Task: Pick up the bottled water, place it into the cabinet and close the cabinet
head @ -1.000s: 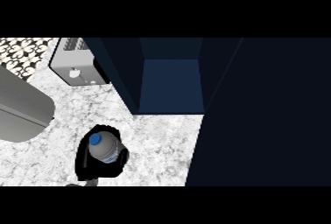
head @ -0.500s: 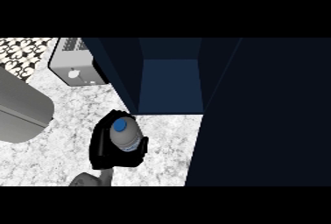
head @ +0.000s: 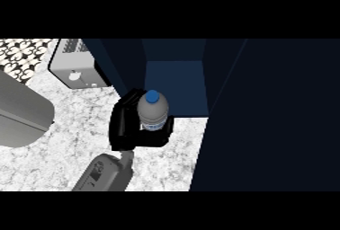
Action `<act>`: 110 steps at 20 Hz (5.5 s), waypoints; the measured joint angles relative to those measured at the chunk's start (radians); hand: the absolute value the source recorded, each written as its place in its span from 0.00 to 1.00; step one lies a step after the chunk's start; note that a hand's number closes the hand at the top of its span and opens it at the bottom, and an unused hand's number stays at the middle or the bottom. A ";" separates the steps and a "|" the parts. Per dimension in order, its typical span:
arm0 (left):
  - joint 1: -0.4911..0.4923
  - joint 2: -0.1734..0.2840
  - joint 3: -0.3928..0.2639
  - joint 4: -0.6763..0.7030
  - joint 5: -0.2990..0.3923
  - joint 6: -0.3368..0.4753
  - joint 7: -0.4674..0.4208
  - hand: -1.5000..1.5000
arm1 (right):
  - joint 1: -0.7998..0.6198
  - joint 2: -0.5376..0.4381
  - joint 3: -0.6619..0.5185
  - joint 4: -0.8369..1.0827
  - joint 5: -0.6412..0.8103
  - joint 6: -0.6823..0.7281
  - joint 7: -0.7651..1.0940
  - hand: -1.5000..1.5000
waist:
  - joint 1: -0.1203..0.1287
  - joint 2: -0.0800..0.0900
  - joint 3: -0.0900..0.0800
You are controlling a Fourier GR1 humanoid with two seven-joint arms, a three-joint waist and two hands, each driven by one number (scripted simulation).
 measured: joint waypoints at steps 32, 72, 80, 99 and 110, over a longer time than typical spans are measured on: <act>-0.672 -0.012 0.194 0.865 -0.120 0.183 -0.020 1.00 | 0.045 -0.056 -0.024 -0.029 -0.046 0.004 -0.076 0.00 | -0.026 0.009 0.000; -0.794 -0.018 0.306 1.317 -0.198 0.276 -0.244 0.00 | 0.011 -0.076 -0.005 -0.024 -0.087 -0.001 -0.111 0.00 | -0.064 0.027 -0.002; -0.747 -0.019 0.363 1.191 -0.108 0.046 -0.403 1.00 | 0.008 -0.083 -0.014 -0.027 -0.093 -0.001 -0.099 0.00 | -0.049 0.017 -0.002; -0.511 -0.022 0.178 0.797 0.093 -0.379 -0.305 1.00 | 0.022 -0.111 -0.015 -0.038 -0.081 -0.065 -0.069 0.00 | 0.015 -0.009 -0.001; -0.070 0.042 0.061 0.245 0.126 -0.363 -0.194 1.00 | 0.000 -0.177 -0.008 -0.044 -0.083 -0.047 -0.047 1.00 | 0.046 -0.017 0.000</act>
